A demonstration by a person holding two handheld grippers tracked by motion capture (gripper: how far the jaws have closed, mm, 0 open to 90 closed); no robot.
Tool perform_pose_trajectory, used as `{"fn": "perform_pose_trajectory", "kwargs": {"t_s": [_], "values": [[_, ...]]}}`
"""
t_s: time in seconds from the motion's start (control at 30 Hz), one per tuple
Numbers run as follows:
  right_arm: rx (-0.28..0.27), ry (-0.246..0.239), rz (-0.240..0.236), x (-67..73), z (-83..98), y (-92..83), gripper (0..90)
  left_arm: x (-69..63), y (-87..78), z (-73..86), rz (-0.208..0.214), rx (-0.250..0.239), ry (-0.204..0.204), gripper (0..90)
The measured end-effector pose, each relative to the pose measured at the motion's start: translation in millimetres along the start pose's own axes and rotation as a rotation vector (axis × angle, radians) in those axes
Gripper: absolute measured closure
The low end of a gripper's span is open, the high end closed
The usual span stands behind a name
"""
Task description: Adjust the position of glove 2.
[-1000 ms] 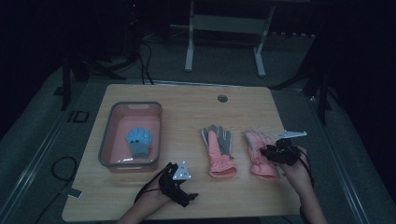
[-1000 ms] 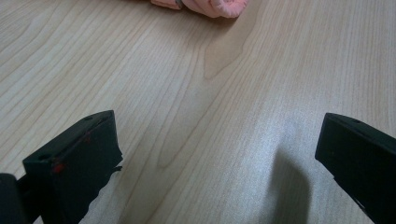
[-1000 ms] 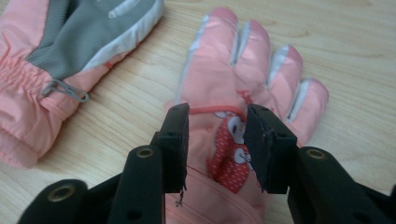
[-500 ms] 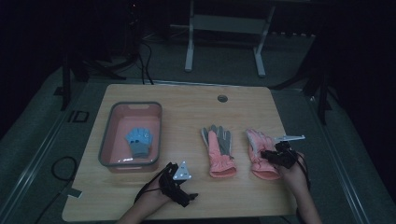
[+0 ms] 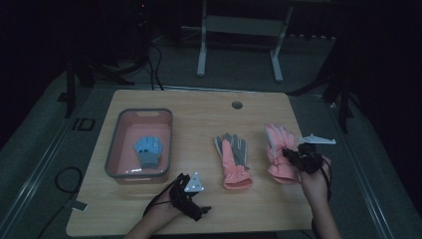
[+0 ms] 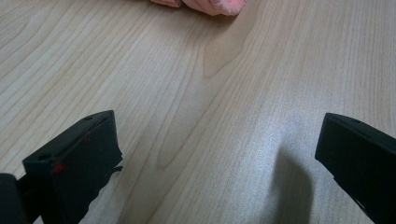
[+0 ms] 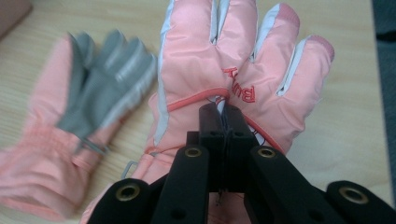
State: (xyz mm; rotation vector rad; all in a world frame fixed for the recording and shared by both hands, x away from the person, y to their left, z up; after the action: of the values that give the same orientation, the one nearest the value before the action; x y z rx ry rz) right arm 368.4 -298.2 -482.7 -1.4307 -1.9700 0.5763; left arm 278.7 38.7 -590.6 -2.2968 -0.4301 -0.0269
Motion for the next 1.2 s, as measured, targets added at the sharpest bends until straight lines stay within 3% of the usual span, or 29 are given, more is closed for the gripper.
{"fn": "perform_pose_trajectory", "kwargs": {"t_s": [0.33,0.67,0.77,0.83,0.97,1.2], "values": [[-0.055,-0.050,-0.043,54.6,-28.4,-22.0,89.0,0.9,0.8,-0.2,-0.004,-0.003,-0.003,0.0],[-0.039,-0.064,-0.128,111.9,-24.2,-7.3,88.9,1.9,2.1,-0.1,-0.012,0.004,-0.001,0.0],[-0.040,-0.071,-0.118,124.7,-21.4,1.2,88.9,1.7,2.0,-0.4,-0.014,0.001,0.001,0.0],[-0.027,-0.063,-0.128,130.1,-18.2,6.6,88.9,1.2,1.5,-0.6,-0.014,-0.001,0.001,0.0],[-0.002,-0.056,-0.104,136.1,-4.5,20.5,88.9,0.8,0.1,-1.4,-0.013,-0.010,-0.005,0.0],[0.055,-0.053,-0.054,132.4,16.0,44.0,88.7,0.0,0.3,-1.6,-0.012,-0.006,0.001,0.0]]}}
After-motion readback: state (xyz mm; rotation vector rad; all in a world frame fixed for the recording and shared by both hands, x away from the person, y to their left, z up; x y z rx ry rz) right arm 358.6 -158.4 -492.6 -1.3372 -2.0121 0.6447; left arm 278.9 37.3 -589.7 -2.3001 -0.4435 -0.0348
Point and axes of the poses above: each handheld gripper's, and its own axes: y roughly forward along the jaws, z roughly out of its underside, x roughly to its left, the point moved 4 cm from there along y, roughly forward along the jaws, and after that the axes turned 14 degrees about y, right-handed, at the moved point
